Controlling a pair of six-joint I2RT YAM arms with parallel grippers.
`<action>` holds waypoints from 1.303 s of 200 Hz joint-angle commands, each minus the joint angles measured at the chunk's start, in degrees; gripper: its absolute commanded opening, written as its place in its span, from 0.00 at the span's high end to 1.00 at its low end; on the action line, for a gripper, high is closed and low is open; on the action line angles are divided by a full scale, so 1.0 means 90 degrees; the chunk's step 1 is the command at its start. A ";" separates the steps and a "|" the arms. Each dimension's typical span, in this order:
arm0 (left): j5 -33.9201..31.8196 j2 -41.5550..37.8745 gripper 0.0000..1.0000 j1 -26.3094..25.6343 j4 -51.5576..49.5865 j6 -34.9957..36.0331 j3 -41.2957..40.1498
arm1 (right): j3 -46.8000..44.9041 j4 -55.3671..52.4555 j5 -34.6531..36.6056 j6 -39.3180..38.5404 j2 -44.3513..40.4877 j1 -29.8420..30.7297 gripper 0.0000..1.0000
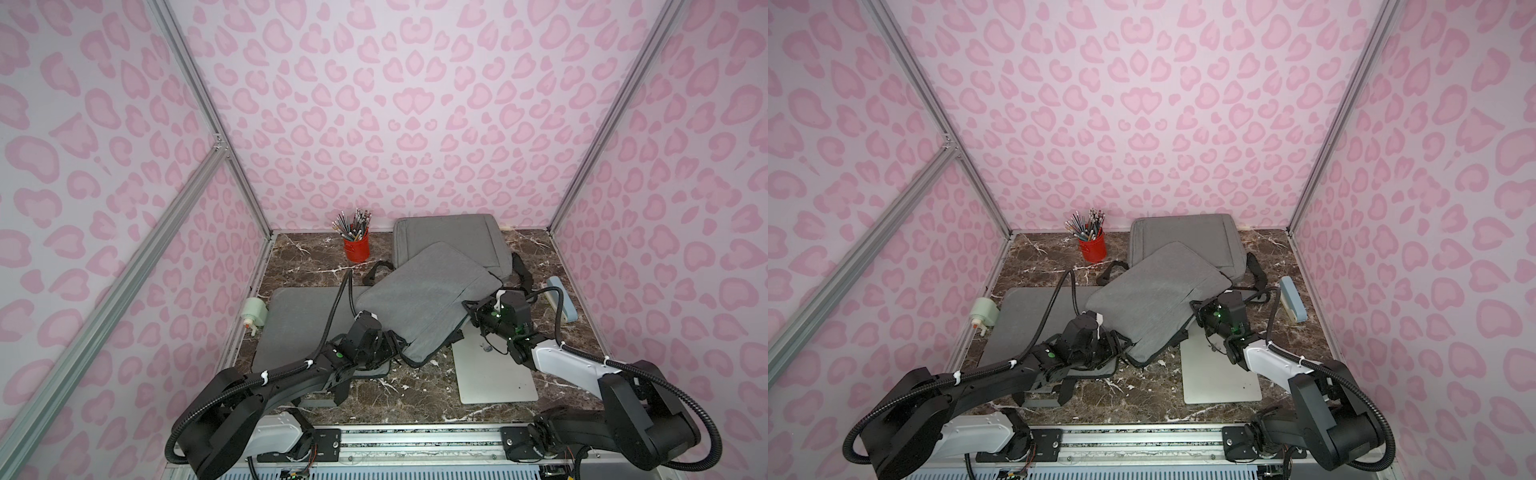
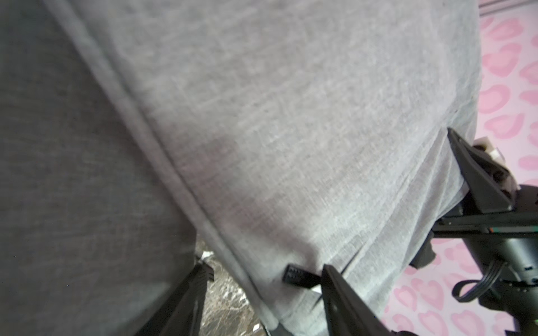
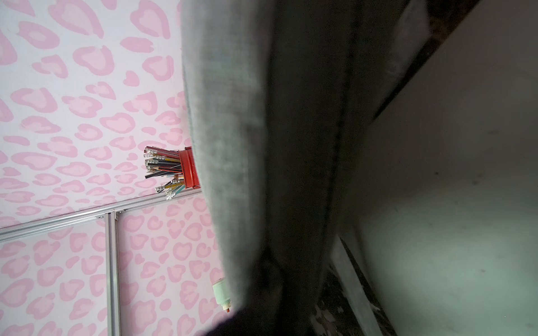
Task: Open the zippered laptop bag and take out the laptop
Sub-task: Pick up the zippered laptop bag.
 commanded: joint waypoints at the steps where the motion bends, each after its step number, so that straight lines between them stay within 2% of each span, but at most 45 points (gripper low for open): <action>1: 0.0140 0.0206 0.36 0.0101 0.1152 -0.0439 -0.0212 | -0.0020 0.0624 -0.0261 0.0159 0.0014 -0.0007 1.00; 27: 0.0350 0.0528 0.41 0.0140 0.1647 -0.0478 -0.0105 | -0.0027 0.0638 -0.0302 0.0189 0.0024 -0.0007 1.00; 58: 0.0445 0.0575 0.63 0.0162 0.1807 -0.0535 -0.0079 | -0.0078 0.0648 -0.0302 0.0199 0.0007 -0.0037 1.00; 77: 0.0406 0.0283 0.78 0.0203 0.1273 -0.0286 0.0130 | -0.0127 0.0687 -0.0322 0.0227 0.0014 -0.0052 1.00; 124: 0.0637 -0.0055 0.95 0.0407 -0.0251 0.0782 0.1162 | -0.0040 0.0984 -0.0313 0.0113 -0.0142 -0.0048 1.00; 155: 0.1116 0.0372 0.98 0.0705 -0.0853 0.1621 0.2021 | 0.0181 0.0928 -0.0134 -0.0332 -0.0438 -0.0058 1.00; 200: 0.1744 0.1318 0.98 0.1088 -0.1580 0.2726 0.3541 | -0.0093 0.1333 0.0104 -0.0503 -0.0746 -0.0042 1.00; 232: 0.2242 0.2241 0.98 0.1278 -0.1733 0.3059 0.4385 | -0.0327 0.1577 0.0246 -0.0768 -0.0654 -0.0009 1.00; 260: 0.2626 0.3051 0.99 0.1396 -0.1579 0.3072 0.4896 | -0.0283 0.1270 0.0330 -0.1194 -0.0423 0.0007 0.99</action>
